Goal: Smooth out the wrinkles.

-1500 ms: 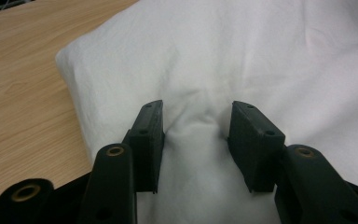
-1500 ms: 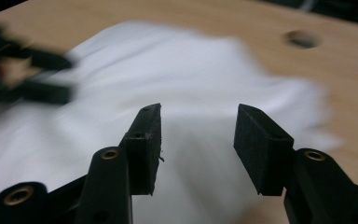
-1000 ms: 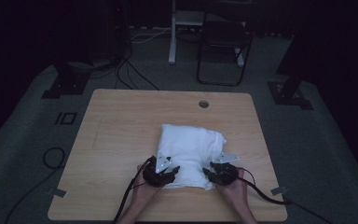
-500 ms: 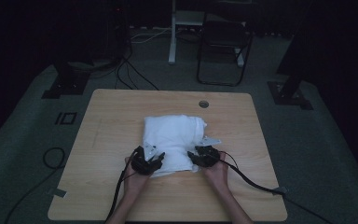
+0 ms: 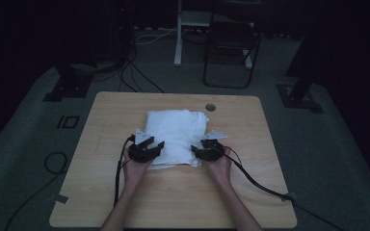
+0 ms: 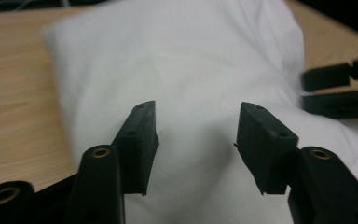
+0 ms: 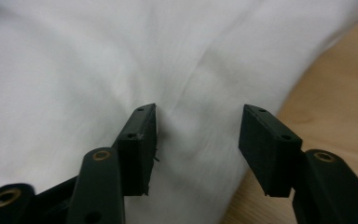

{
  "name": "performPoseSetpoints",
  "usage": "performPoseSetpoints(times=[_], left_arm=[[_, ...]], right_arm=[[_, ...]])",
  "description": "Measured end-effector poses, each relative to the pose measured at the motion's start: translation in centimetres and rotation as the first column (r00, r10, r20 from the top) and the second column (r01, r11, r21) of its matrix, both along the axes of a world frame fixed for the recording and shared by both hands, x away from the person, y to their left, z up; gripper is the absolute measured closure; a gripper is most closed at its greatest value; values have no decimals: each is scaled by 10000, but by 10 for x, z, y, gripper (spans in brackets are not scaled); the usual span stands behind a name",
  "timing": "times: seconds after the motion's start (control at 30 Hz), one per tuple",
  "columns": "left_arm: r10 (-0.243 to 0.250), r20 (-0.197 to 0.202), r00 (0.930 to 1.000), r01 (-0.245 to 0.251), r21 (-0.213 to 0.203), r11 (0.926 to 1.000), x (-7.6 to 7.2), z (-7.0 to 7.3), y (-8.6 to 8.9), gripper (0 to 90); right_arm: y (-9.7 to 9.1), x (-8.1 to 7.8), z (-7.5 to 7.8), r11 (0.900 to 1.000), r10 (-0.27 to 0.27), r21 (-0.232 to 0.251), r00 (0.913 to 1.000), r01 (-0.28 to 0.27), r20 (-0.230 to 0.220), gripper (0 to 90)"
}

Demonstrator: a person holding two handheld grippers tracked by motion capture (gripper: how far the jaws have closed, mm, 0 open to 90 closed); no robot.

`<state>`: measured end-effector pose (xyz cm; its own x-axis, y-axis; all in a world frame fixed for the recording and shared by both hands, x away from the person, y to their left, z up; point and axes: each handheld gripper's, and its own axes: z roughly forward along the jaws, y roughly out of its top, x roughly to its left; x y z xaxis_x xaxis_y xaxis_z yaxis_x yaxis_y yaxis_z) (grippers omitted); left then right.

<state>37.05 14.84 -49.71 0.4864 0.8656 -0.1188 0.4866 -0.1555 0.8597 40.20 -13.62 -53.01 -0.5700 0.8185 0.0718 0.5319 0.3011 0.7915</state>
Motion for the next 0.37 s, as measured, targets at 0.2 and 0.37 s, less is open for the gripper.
performPoseSetpoints(times=[0.2, 0.37], left_arm=[[223, 292, 9993, -192, -1006, 9947, -20, 20, 41, 460], [337, 361, 9988, -306, -825, 9961, -29, 27, 67, 449]], right_arm=[[-41, -30, 28, 9938, -269, 1092, 9975, 195, 661, 403], [-77, -46, 37, 9893, -741, 1308, 9946, 640, 732, 368]])
